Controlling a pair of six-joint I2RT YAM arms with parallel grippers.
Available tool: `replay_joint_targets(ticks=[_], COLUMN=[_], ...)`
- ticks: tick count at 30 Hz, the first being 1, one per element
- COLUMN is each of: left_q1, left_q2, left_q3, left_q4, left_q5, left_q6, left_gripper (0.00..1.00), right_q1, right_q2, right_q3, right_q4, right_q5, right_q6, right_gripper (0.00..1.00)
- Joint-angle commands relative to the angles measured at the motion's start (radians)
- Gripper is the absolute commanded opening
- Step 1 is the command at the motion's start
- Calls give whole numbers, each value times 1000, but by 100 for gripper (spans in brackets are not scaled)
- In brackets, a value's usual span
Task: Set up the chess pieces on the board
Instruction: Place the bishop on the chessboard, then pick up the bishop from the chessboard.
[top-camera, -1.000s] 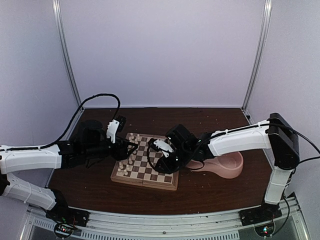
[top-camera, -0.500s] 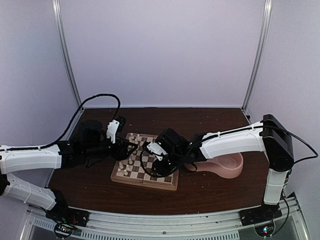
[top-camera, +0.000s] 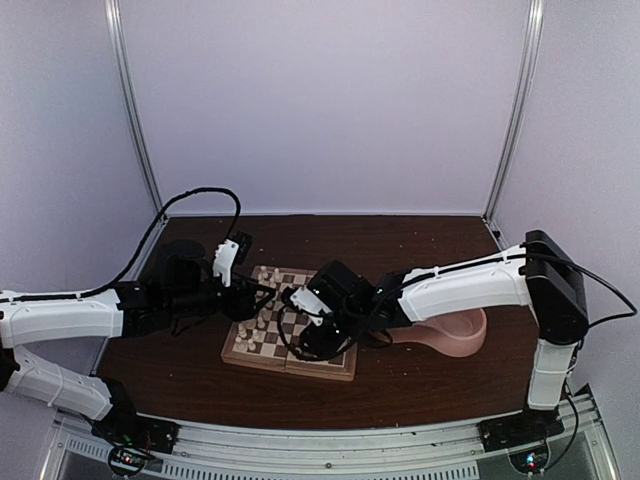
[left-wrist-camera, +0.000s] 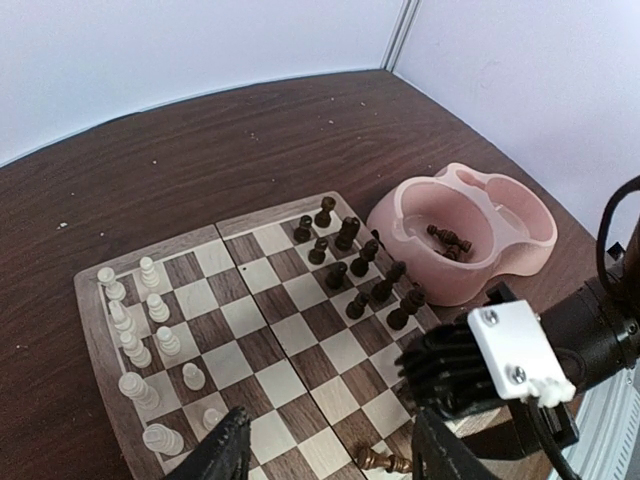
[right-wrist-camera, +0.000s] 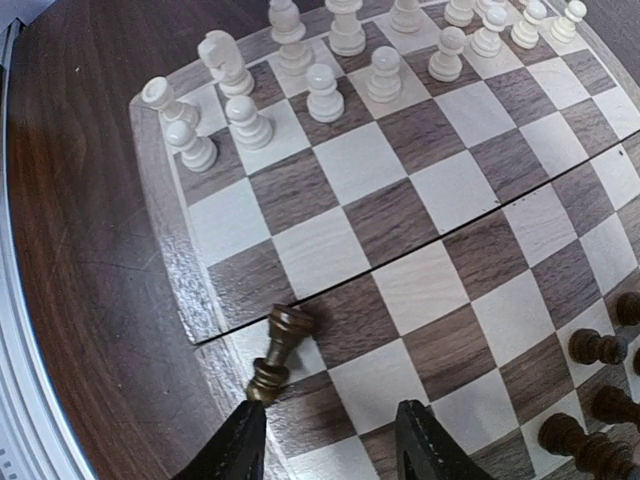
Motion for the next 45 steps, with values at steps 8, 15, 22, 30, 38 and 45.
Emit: replay_joint_targets(ticks=[8,15,22,30,38,45], left_q1=[-6,-6,-6,-6,-6,-6], left_q2=[-9,-25,-27,-38,-40,-48], left_q3=[32,21,23,21,21,21], left_q4=[19,22,21,19,18,13], left_q5=[-16,-26,-26,-26,-27,-26], left_q6=[18,17,16,18,18,21], left_gripper=[56,56,56,56,56,56], right_q1=[44,44,44,44,25,22], right_q2=[45,70,3,-77,-122,-223], right_q3=[51,51,3,-41,-68,-144], right_q4=[2,-26,23,22,7,47], right_q5=[37,127,108,213,304,333], right_q6=[0,13,11,27,72,80], right_gripper=[40,38,40,40,39,39])
